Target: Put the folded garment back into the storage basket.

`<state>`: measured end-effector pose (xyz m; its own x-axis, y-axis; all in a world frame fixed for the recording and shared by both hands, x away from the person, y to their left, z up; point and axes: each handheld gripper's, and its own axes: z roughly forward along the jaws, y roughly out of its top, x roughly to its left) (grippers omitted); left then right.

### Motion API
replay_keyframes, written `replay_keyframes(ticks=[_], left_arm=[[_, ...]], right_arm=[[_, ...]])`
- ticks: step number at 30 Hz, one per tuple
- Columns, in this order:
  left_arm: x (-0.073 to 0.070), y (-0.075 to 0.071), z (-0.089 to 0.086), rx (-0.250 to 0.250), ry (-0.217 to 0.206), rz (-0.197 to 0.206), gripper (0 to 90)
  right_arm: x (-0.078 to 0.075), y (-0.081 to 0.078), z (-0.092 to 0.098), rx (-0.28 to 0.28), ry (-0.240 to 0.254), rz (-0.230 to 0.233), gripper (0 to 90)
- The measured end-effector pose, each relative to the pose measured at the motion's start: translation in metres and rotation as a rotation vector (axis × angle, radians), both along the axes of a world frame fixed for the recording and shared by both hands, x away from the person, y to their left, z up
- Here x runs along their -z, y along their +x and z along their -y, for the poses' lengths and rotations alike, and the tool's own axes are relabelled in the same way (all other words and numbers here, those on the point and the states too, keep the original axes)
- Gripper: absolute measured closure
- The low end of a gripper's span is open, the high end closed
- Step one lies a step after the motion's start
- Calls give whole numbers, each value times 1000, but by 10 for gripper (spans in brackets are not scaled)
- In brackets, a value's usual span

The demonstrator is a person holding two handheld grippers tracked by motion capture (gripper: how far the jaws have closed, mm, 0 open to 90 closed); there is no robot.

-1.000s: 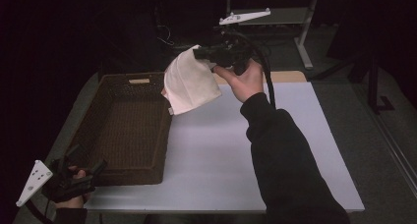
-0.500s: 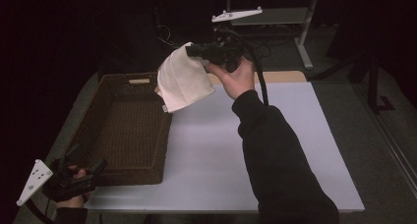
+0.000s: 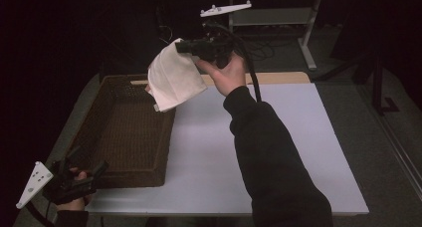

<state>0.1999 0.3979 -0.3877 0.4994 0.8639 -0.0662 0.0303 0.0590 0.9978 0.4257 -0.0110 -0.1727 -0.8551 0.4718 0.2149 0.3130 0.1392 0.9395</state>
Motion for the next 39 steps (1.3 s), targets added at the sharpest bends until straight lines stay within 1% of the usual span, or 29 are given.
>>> replay_keyframes(ticks=[7, 11, 19, 25, 39], left_arm=[[0, 0, 0, 1, -5, 0, 0], [0, 0, 0, 2, -3, 1, 0], [0, 0, 0, 4, -5, 1, 0], [0, 0, 0, 5, -8, 0, 0], [0, 0, 0, 7, -12, -1, 0]], right_arm=[[-4, 2, -18, -23, -6, 6, 866], [-4, 3, -29, -38, -12, 8, 866], [1, 4, -51, -74, -26, 7, 865], [4, 4, -61, -92, -33, 3, 866], [18, 8, -87, -124, -38, -19, 865]])
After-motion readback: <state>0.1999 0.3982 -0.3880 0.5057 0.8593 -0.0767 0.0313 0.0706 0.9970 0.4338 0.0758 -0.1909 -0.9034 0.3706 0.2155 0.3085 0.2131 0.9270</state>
